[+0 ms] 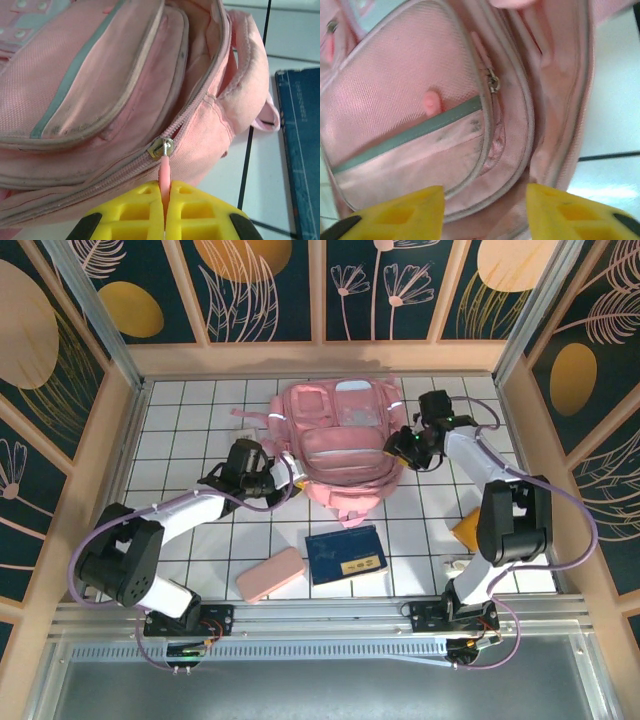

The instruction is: Pack books, pencil case, and school supplies into a backpack

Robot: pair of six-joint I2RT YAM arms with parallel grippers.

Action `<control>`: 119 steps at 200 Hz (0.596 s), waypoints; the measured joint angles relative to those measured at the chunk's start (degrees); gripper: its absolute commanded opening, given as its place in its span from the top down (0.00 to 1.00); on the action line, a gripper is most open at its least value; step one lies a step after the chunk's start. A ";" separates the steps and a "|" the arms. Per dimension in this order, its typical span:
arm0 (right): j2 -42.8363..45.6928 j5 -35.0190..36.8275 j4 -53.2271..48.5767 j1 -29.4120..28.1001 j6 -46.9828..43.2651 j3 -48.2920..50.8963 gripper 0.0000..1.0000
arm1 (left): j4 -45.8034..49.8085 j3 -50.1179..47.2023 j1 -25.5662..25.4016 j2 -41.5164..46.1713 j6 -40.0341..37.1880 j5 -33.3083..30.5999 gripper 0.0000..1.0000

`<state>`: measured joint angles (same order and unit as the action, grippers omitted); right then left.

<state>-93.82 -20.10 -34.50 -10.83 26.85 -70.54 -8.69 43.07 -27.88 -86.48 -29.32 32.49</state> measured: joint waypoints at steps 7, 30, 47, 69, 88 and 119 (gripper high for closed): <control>1.57 1.29 0.17 -0.50 -3.85 0.02 0.49 | -0.63 0.07 0.00 -0.42 0.85 0.46 1.00; 10.80 4.55 4.09 -6.25 -23.56 2.97 0.43 | -1.68 0.55 0.00 -1.62 2.45 1.66 1.00; 18.73 2.49 7.30 -13.57 -42.18 7.69 0.46 | -1.81 0.55 0.00 -1.66 2.45 2.32 1.00; 19.78 -3.96 9.55 -19.65 -60.39 9.49 0.55 | -1.86 0.57 0.00 -1.70 2.43 3.78 1.00; 12.59 -4.07 10.47 -21.55 -72.63 7.74 0.61 | -1.77 0.59 0.00 -1.99 1.90 5.05 1.00; 4.35 1.27 8.94 -22.86 -87.34 8.61 0.51 | -0.81 1.40 0.00 -2.10 0.17 5.64 1.00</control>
<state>-89.47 -18.83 -25.56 -33.69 -60.49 -61.93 -9.50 44.47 -27.88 -88.58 -29.15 38.13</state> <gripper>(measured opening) 0.442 0.049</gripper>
